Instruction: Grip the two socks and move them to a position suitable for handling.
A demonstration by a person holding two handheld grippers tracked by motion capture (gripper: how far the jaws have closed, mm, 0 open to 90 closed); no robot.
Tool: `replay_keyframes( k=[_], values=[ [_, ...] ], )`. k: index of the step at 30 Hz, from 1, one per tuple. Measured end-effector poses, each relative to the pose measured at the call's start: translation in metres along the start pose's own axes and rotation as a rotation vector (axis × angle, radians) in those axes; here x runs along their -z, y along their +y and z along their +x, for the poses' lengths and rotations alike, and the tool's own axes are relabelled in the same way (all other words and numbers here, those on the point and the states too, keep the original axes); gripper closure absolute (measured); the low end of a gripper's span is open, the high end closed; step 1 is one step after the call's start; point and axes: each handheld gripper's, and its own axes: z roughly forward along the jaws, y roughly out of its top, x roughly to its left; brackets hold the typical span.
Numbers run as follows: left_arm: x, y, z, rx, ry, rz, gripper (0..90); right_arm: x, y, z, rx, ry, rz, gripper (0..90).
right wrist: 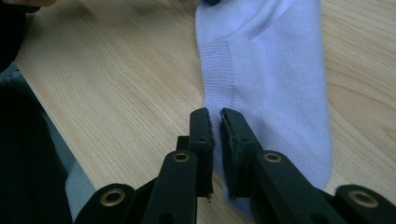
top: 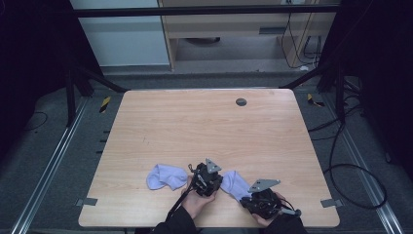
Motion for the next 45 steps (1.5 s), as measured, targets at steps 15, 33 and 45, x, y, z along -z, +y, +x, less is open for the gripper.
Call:
replay_keyframes(
  k=[15, 33, 45],
  values=[
    [0.002, 0.000, 0.002, -0.016, -0.023, -0.004, 89.0, 0.030, 0.009, -0.019, -0.129, -0.078, -0.209, 84.1],
    [0.001, 0.000, 0.002, -0.029, -0.027, -0.011, 88.2, 0.031, 0.003, -0.074, -0.311, -0.292, -0.205, 80.0],
    [0.041, 0.009, 0.027, -0.016, 0.009, -0.099, 57.2, 0.040, 0.002, -0.075, -0.282, -0.366, -0.263, 52.8]
  ],
)
